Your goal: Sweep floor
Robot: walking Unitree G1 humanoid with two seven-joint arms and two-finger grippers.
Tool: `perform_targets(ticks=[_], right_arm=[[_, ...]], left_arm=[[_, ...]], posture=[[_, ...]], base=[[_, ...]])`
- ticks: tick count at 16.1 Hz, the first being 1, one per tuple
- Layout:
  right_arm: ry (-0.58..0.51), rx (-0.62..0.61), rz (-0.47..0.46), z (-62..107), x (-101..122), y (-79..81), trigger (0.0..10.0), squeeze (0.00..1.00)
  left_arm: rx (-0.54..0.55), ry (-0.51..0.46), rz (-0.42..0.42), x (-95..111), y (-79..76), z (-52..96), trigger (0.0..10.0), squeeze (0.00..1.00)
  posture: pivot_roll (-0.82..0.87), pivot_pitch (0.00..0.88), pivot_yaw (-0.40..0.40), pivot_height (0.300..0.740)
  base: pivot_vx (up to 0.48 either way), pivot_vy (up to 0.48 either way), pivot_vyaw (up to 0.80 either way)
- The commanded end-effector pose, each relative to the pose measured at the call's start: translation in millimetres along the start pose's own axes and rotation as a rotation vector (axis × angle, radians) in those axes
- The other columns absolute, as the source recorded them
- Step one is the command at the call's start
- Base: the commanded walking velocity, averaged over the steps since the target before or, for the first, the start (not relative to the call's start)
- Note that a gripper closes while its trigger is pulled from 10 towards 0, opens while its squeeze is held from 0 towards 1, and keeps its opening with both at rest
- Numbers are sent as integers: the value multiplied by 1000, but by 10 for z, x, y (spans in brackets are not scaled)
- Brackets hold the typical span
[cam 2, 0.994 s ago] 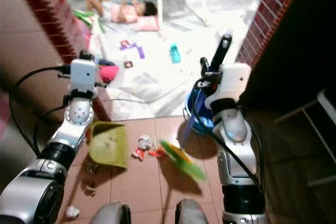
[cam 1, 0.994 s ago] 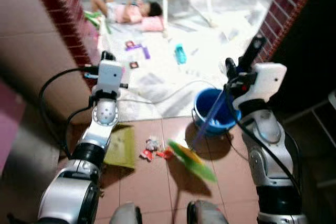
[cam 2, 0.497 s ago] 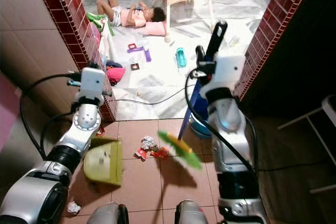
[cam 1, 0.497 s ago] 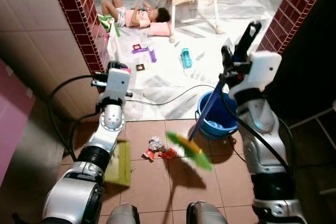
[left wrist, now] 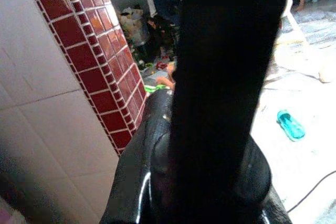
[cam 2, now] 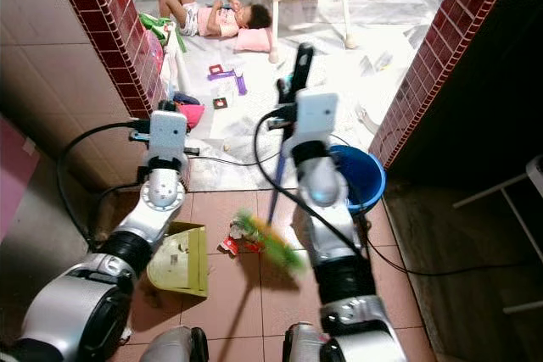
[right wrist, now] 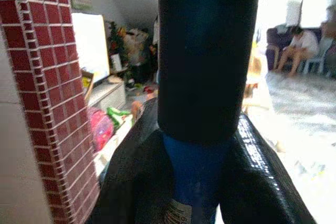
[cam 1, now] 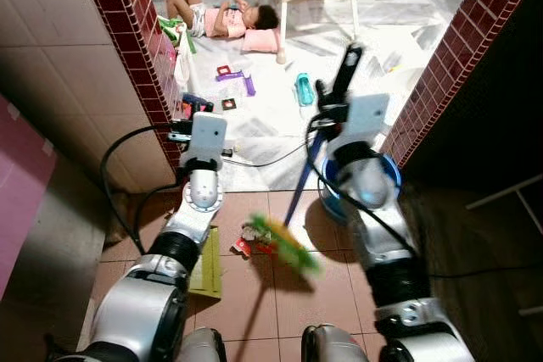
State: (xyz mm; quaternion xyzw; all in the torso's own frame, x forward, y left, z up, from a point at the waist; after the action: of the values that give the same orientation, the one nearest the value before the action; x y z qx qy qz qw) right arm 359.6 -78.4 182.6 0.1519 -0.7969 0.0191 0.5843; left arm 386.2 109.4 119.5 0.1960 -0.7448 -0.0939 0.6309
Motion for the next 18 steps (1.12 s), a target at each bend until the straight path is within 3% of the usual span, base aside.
perform_targets(ticks=[1,2,7,10,14,17,18], right_arm=[[-57,42,-5,-73,114,131,10000,0],[-44,50,-18,-70,84,163,10000,0],[45,98,-253,-49,-51,293,10000,0],[63,216,-371,-89,77,392,10000,0],[-23,251,-319,-241,408,246,10000,0],[-147,241,-230,-363,770,107,10000,0],[-190,243,-156,-376,862,84,10000,0]], left_arm=[[-10,64,37,-61,-111,51,10000,0],[-16,74,45,-66,-143,64,10000,0],[-111,185,151,-279,-338,250,10000,0],[-131,199,166,-288,-367,253,10000,0],[-152,204,168,-291,-399,264,10000,0],[-157,208,171,-294,-407,266,10000,0],[-161,209,170,-291,-413,264,10000,0]], posture=[[-161,99,11,740],[-163,98,11,740],[-176,89,5,740],[-175,86,3,740],[-181,81,1,740],[-181,80,1,740],[-184,77,0,740]], base=[[0,0,0],[0,0,0],[0,0,0],[0,0,0],[0,0,0],[0,0,0],[0,0,0]])
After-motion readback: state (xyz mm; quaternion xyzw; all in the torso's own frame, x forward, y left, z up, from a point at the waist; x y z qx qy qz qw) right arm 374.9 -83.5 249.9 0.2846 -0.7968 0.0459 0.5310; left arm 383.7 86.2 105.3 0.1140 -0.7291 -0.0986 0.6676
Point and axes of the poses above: a point about 5 cm out from each wrist's last joint towards the gripper, its own z axis pointing back from the gripper into the wrist, its own x axis along the axis of the wrist's last joint, y = z × x, the point moved 3 cm from there along -z, pointing out of the wrist towards the gripper, and after that the axes turned 8 degrees about -z, right-handed, at the moved point
